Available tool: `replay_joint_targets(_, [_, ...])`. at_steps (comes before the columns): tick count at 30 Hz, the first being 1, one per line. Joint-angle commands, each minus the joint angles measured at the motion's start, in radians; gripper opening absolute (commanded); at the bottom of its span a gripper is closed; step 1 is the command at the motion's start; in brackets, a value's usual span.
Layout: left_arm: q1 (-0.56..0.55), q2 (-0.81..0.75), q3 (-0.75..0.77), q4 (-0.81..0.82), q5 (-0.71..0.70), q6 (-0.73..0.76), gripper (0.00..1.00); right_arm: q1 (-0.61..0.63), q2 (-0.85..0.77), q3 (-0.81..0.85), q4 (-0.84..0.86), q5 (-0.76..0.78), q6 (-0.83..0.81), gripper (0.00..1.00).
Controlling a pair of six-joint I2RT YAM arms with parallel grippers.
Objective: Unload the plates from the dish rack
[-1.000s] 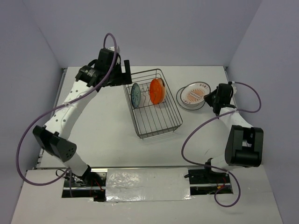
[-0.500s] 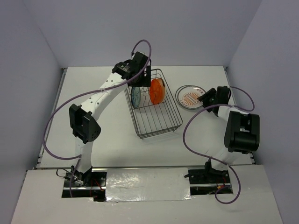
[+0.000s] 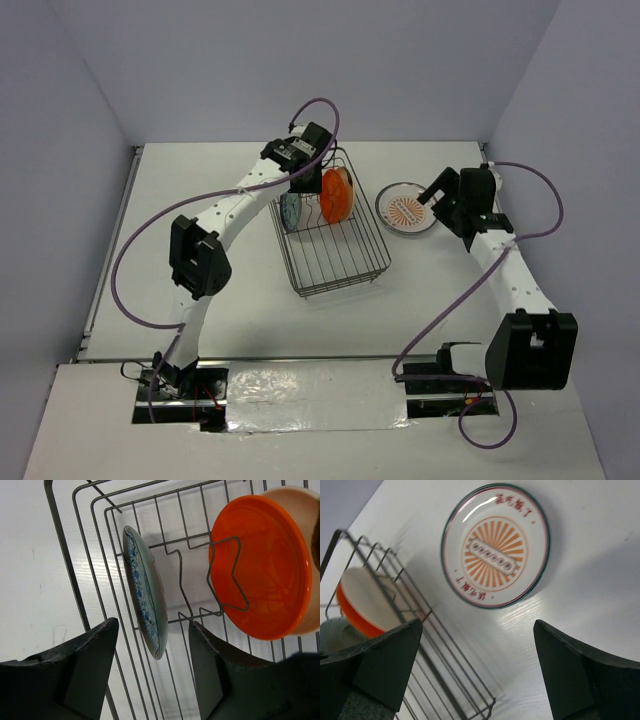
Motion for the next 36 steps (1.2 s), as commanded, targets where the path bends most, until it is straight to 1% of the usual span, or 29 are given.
replay_joint_targets(1, [-0.005, 0.037, 0.057, -0.007, -0.080, -0.030, 0.70, 0.091, -0.076, 0.042, -0.059, -0.019, -0.043, 1.00])
replay_joint_targets(3, [-0.005, 0.054, 0.055, -0.009, -0.088, -0.038, 0.68, 0.146, -0.088, 0.059, -0.090, 0.010, -0.064, 1.00])
replay_joint_targets(6, [-0.005, 0.064, 0.046, -0.009, -0.099, -0.050, 0.69, 0.173, -0.122, 0.060, -0.118, 0.018, -0.078, 1.00])
replay_joint_targets(9, [-0.006, 0.064, 0.024, 0.007, -0.103, -0.052, 0.71, 0.179, -0.165, 0.008, -0.096, 0.004, -0.109, 1.00])
replay_joint_targets(10, [-0.005, 0.060, 0.037, -0.003, -0.106, -0.056, 0.73, 0.181, -0.174, -0.001, -0.080, -0.043, -0.123, 1.00])
replay_joint_targets(11, [-0.006, 0.045, 0.041, -0.003, -0.100, -0.050, 0.81, 0.185, -0.190, -0.009, -0.037, -0.086, -0.140, 1.00])
replay_joint_targets(12, [-0.005, 0.032, 0.047, -0.001, -0.088, -0.049, 0.86, 0.197, -0.193, -0.013, -0.020, -0.103, -0.182, 1.00])
replay_joint_targets(13, [-0.006, 0.014, 0.060, 0.002, -0.077, -0.043, 0.91, 0.238, -0.188, 0.003, -0.015, -0.105, -0.207, 0.99])
replay_joint_targets(15, [-0.006, -0.058, 0.057, 0.040, -0.045, -0.015, 0.98, 0.279, -0.130, 0.057, -0.020, -0.094, -0.270, 0.97])
replay_joint_targets(16, [-0.005, -0.108, 0.048, 0.051, -0.039, 0.002, 1.00, 0.320, -0.084, 0.071, -0.015, -0.073, -0.287, 0.95])
replay_joint_targets(18, [-0.006, -0.150, 0.043, 0.063, -0.028, 0.014, 1.00, 0.360, -0.044, 0.127, -0.007, -0.056, -0.310, 0.90])
replay_joint_targets(19, [-0.003, -0.170, 0.044, 0.053, -0.037, 0.017, 1.00, 0.387, -0.006, 0.149, -0.001, -0.044, -0.316, 0.86])
replay_joint_targets(20, [0.002, -0.210, 0.034, 0.025, -0.048, 0.013, 1.00, 0.455, 0.016, 0.202, 0.005, -0.010, -0.348, 0.84])
replay_joint_targets(21, [0.006, -0.236, 0.011, 0.022, -0.063, 0.013, 1.00, 0.495, 0.043, 0.242, 0.000, 0.022, -0.364, 0.82])
replay_joint_targets(22, [0.014, -0.265, -0.012, 0.026, -0.072, 0.016, 1.00, 0.535, 0.112, 0.284, -0.041, 0.069, -0.376, 0.82])
replay_joint_targets(23, [0.026, -0.322, -0.052, 0.014, -0.076, 0.004, 1.00, 0.603, 0.146, 0.369, -0.062, 0.146, -0.393, 0.82])
replay_joint_targets(24, [0.053, -0.349, -0.072, 0.005, -0.088, -0.009, 0.99, 0.631, 0.186, 0.413, -0.076, 0.171, -0.396, 0.83])
replay_joint_targets(25, [0.072, -0.412, -0.090, -0.003, -0.114, -0.027, 1.00, 0.674, 0.260, 0.449, -0.092, 0.182, -0.397, 0.84])
replay_joint_targets(26, [0.092, -0.440, -0.112, -0.012, -0.126, -0.038, 1.00, 0.690, 0.299, 0.491, -0.102, 0.185, -0.404, 0.84])
replay_joint_targets(27, [0.145, -0.464, -0.144, -0.041, -0.134, -0.050, 1.00, 0.711, 0.345, 0.582, -0.119, 0.212, -0.404, 0.85])
replay_joint_targets(28, [0.181, -0.510, -0.155, -0.058, -0.140, -0.067, 1.00, 0.724, 0.438, 0.630, -0.165, 0.229, -0.407, 0.85])
replay_joint_targets(29, [0.214, -0.530, -0.170, -0.070, -0.132, -0.067, 0.99, 0.737, 0.486, 0.684, -0.193, 0.243, -0.407, 0.85])
replay_joint_targets(30, [0.282, -0.550, -0.207, -0.073, -0.119, -0.060, 1.00, 0.760, 0.582, 0.789, -0.220, 0.284, -0.404, 0.85])
replay_joint_targets(31, [0.314, -0.589, -0.227, -0.070, -0.096, -0.034, 0.99, 0.767, 0.633, 0.843, -0.286, 0.306, -0.390, 0.85])
replay_joint_targets(32, [0.356, -0.609, -0.271, -0.064, -0.089, -0.018, 1.00, 0.777, 0.678, 0.950, -0.322, 0.324, -0.378, 0.85])
replay_joint_targets(33, [0.370, -0.626, -0.293, -0.062, -0.085, -0.004, 0.99, 0.780, 0.762, 1.003, -0.357, 0.350, -0.367, 0.85])
replay_joint_targets(34, [0.388, -0.658, -0.310, -0.066, -0.088, 0.013, 1.00, 0.782, 0.798, 1.043, -0.400, 0.357, -0.370, 0.84])
replay_joint_targets(36, [0.423, -0.696, -0.374, -0.059, -0.076, 0.036, 1.00, 0.788, 0.868, 1.112, -0.397, 0.355, -0.381, 0.82])
